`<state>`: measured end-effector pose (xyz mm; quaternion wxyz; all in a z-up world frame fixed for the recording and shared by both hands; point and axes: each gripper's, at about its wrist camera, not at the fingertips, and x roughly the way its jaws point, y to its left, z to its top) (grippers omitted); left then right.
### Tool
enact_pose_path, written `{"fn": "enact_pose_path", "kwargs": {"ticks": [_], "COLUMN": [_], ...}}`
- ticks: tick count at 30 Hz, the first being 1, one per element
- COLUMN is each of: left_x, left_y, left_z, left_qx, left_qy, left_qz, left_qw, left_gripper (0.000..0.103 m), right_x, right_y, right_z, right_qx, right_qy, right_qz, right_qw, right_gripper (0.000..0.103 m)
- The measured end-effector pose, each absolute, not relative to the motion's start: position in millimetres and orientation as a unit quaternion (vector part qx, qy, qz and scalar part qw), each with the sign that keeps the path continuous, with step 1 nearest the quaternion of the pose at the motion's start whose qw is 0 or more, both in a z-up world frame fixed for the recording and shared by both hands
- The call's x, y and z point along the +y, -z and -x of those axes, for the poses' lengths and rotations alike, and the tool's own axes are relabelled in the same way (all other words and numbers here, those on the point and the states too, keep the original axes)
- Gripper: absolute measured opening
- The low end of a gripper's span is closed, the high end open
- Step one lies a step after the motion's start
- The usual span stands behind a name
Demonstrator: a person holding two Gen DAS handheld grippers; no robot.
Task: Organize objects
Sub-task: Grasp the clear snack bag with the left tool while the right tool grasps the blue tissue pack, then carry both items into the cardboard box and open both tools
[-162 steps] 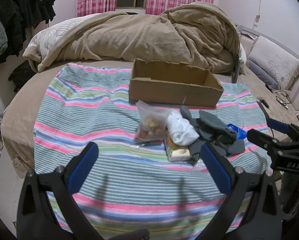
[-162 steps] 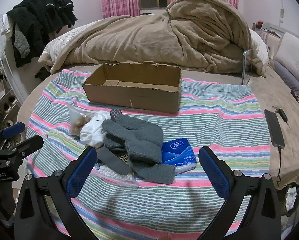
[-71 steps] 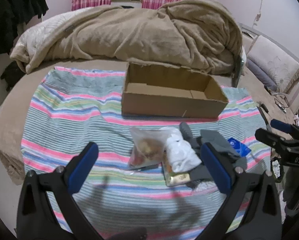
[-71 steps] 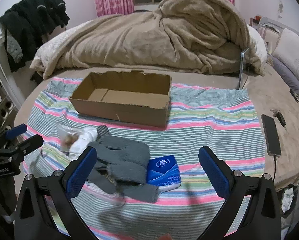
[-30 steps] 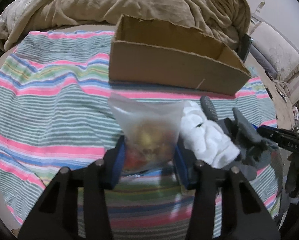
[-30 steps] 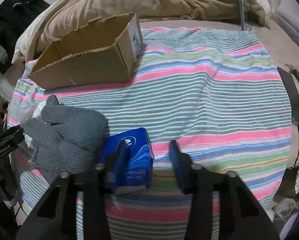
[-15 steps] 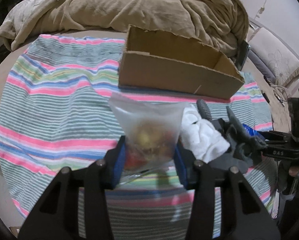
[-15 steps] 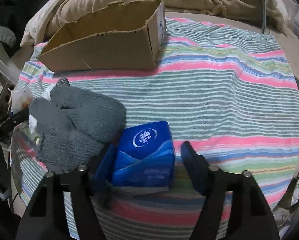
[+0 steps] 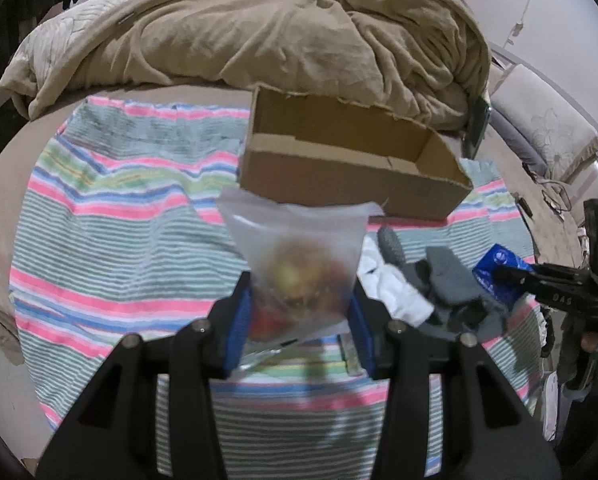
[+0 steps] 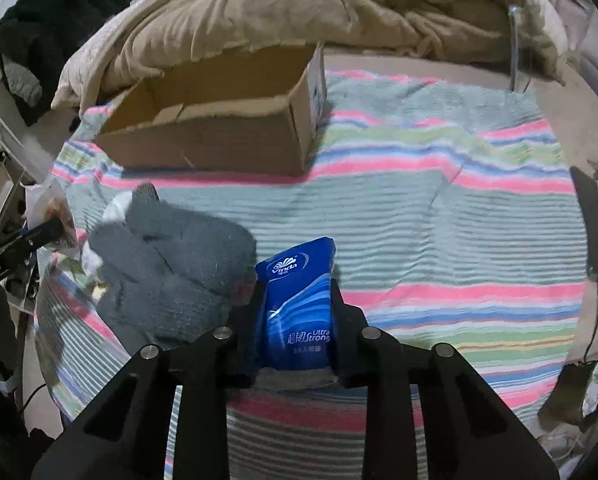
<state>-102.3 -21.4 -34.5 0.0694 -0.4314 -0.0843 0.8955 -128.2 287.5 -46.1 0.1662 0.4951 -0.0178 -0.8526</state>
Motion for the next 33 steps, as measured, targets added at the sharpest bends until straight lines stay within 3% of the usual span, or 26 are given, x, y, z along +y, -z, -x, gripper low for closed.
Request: {"fn": "enact_pose_path", "kwargs": {"ticks": [16, 33], "left_x": [-7, 34], "left_y": [-10, 2], "left_z": [140, 222], "left_qx": [-0.072, -0.068], "left_qy": [-0.913, -0.902], "left_qz": [0.390, 0.401], "left_qw": [0.094, 0.141], "left_gripper": [0.046, 0.046], "right_x": [259, 230], "right_y": [-40, -20], "right_z": [169, 238], "right_qx": [-0.002, 0.005], "right_qy": [0.893, 0.885], "right_qz": [-0.399, -0.405], "right_qw": [0.209, 0.229], "right_gripper": [0.028, 0.028]}}
